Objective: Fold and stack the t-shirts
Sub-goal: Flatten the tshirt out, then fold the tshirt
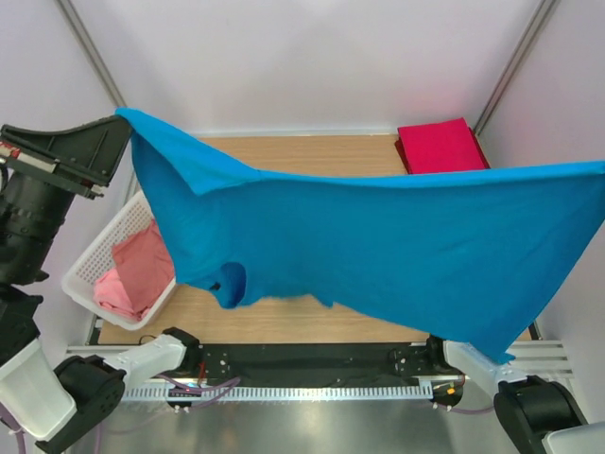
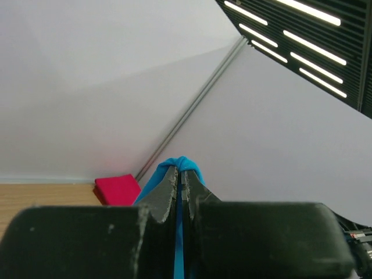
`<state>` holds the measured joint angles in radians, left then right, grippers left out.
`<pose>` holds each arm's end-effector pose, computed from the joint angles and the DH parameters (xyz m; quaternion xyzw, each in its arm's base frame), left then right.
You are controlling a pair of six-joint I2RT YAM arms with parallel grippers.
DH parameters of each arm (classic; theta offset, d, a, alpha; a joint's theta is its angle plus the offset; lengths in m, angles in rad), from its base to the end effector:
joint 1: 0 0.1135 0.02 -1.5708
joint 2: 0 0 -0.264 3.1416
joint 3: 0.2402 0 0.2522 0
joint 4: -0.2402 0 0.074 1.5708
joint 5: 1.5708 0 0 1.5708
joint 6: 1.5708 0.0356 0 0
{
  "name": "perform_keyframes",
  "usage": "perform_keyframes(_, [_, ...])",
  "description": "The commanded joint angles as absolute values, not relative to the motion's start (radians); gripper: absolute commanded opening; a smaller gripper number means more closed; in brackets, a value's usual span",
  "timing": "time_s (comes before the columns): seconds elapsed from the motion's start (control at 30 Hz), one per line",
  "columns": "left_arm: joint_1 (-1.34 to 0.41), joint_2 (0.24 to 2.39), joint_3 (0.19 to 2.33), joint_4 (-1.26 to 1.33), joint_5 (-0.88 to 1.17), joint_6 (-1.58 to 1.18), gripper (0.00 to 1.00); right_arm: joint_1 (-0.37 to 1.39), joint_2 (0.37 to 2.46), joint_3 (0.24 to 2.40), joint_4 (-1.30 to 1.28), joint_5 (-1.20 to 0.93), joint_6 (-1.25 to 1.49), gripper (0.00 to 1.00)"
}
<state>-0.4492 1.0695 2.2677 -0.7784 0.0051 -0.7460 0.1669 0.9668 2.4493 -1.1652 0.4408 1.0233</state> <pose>0.0238 -0.0117 0.6397 -0.0783 0.5386 -0.4732 0.6927 -0.0637 -0.0261 0.6132 0.3987 0.4471 0.3369 0.7264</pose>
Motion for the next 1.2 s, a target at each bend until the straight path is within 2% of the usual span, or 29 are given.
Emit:
perform_keyframes(0.0, [-0.443, 1.114, 2.255, -0.773, 0.014, -0.724, 0.00, 0.167, 1.029, 2.422, -1.135, 0.503, 0.991, 0.01])
perform_keyframes(0.23, [-0.443, 1.242, 2.154, -0.779, -0.093, -0.543, 0.00, 0.178, 1.087, 2.137, -0.944, 0.548, 0.796, 0.01])
perform_keyframes(0.37, [-0.439, 1.322, 1.993, -0.701, -0.144, -0.459, 0.00, 0.175, 1.083, 1.837, -0.760, 0.584, 0.764, 0.01])
perform_keyframes(0.53, [-0.361, 1.432, 1.813, -0.530, -0.082, -0.453, 0.00, 0.167, 1.112, 1.547, -0.573, 0.621, 0.764, 0.01])
perform_keyframes(0.67, [-0.298, 1.583, 1.792, -0.428, -0.035, -0.430, 0.00, 0.114, 1.235, 1.381, -0.363, 0.491, 0.756, 0.01])
perform_keyframes(0.83, [-0.239, 1.816, 1.819, -0.307, 0.021, -0.430, 0.00, 0.038, 1.516, 1.359, -0.178, 0.295, 0.746, 0.01])
perform_keyframes(1.03, [-0.215, 2.029, 1.969, -0.282, 0.101, -0.410, 0.00, -0.015, 1.810, 1.485, -0.081, 0.080, 0.750, 0.01])
perform_keyframes(1.17, [-0.209, 2.127, 2.051, -0.282, 0.114, -0.417, 0.00, -0.018, 1.928, 1.604, -0.057, 0.012, 0.739, 0.01])
